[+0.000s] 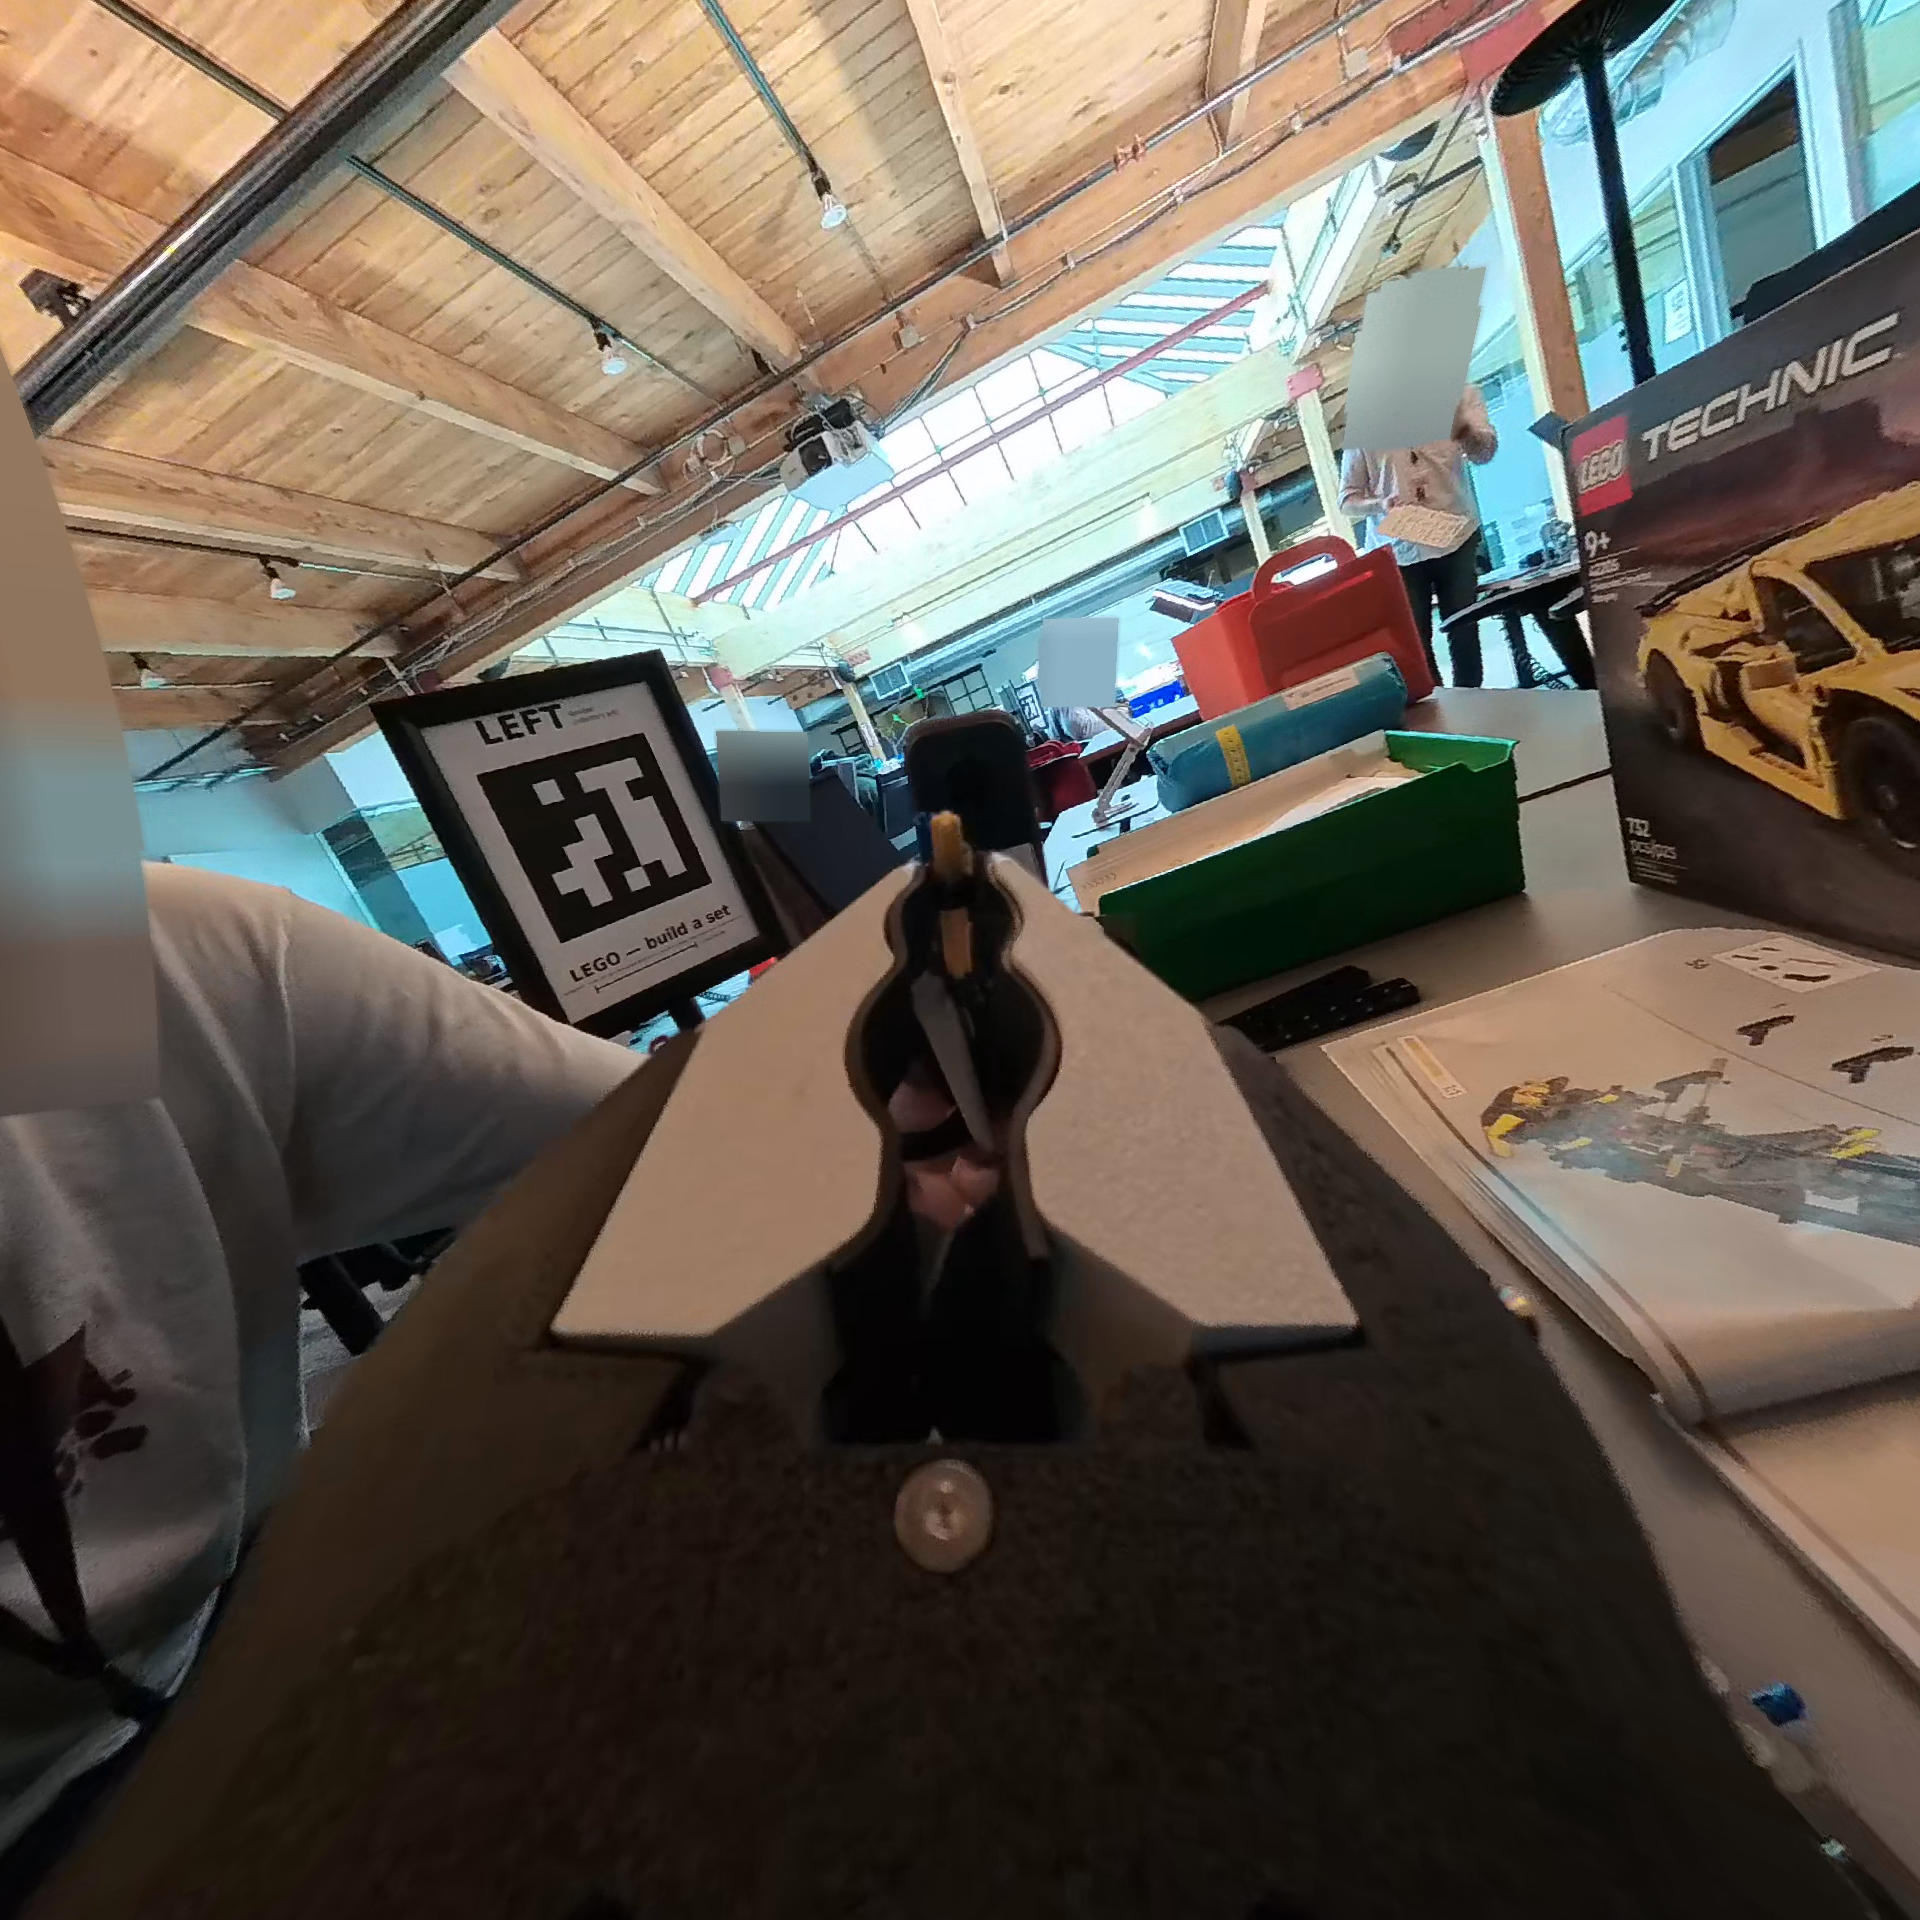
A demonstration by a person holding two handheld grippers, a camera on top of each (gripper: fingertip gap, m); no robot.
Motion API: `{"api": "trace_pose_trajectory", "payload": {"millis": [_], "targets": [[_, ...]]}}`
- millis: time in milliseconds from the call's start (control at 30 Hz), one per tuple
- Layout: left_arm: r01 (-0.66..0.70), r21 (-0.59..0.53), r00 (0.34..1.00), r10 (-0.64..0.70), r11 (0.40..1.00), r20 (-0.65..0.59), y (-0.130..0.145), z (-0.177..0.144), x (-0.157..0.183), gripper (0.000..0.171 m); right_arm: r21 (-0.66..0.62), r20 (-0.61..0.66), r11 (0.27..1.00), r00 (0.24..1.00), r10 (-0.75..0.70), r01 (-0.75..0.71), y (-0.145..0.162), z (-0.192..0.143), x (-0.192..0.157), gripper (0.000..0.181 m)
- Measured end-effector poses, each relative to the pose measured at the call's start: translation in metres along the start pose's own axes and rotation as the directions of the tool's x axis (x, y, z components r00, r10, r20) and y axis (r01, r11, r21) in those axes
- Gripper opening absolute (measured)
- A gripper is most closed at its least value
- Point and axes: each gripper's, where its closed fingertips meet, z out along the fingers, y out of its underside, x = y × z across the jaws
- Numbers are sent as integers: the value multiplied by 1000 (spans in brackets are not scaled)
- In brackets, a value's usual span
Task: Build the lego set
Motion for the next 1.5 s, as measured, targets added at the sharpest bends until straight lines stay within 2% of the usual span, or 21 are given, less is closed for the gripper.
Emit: {"api": "trace_pose_trajectory", "payload": {"millis": [100, 200, 333, 400, 433, 467, 500, 567, 633, 733, 800, 833, 1033, 1100, 1167, 1200, 1333, 1433, 1500], "targets": [[-4, 12, 1000, 4, 1000, 5, -3, -1, -1, 5, -26, 2, 1000, 1000, 9, -9, 9, 5, 1, 8], [-20, 27, 1000, 20, 999, -9, -8, -1, 4, 5, 2, 37, 999, 999, 39, -39, 5, 8, -4, 8], [21, 37, 1000, -20, 999, -19, -9, -1, 1, 5, 21, 23, 999, 999, 46, -47, 3, 9, -1, 7], [58, 39, 998, -57, 998, -17, -9, -2, -3, 5, -10, -33, 997, 997, -72, 71, 1, 8, 1, 12], [85, 50, 996, -85, 995, -7, -10, -4, -7, 5, -43, -82, 985, 982, -171, 167, 0, 7, 1, 24], [118, 54, 993, -118, 992, 0, -10, -5, -12, 5, -108, -149, 953, 943, -298, 285, -1, 4, 4, 29], [153, 46, 988, -154, 987, 12, -8, -5, -17, 5, -191, -212, 894, 872, -440, 405, -1, -1, 8, 30], [213, 34, 976, -214, 976, 34, -2, -6, -26, 5, -386, -292, 738, 685, -667, 554, 0, -8, 14, 28], [231, 11, 972, -231, 973, 48, 4, -5, -30, 5, -548, -299, 582, 509, -807, 601, 5, -9, 20, 30], [208, -19, 976, -206, 978, 77, 8, -4, -32, 5, -695, -225, 368, 299, -927, 618, 18, -5, 28, 28], [198, -51, 976, -192, 979, 107, 15, -4, -36, 5, -763, -188, 263, 186, -964, 591, 23, -8, 40, 29], [195, -61, 975, -187, 979, 116, 18, -3, -37, 5, -783, -176, 236, 159, -971, 575, 25, -9, 44, 29], [164, -102, 979, -149, 981, 140, 24, -2, -40, 5, -827, -157, 193, 112, -981, 529, 26, -13, 53, 23], [140, -134, 984, -122, 981, 131, 26, -3, -40, 7, -841, -113, 132, 67, -991, 524, 26, -15, 54, 23], [109, -159, 990, -92, 981, 111, 25, -4, -39, 15, -857, -63, 62, 16, -998, 512, 25, -20, 56, 22], [102, -168, 990, -83, 981, 112, 25, -5, -40, 15, -863, -39, 39, 11, -999, 504, 25, -23, 57, 22], [47, -190, 992, -23, 981, 123, 29, -4, -38, 12, -851, -15, 33, 40, -999, 524, 28, -27, 55, 22], [48, -179, 990, -23, 983, 140, 29, -5, -41, 11, -855, -85, 120, 92, -992, 505, 29, -25, 57, 22], [76, -157, 989, -54, 985, 141, 28, -5, -42, 11, -856, -102, 133, 88, -991, 499, 28, -23, 57, 23]]}}
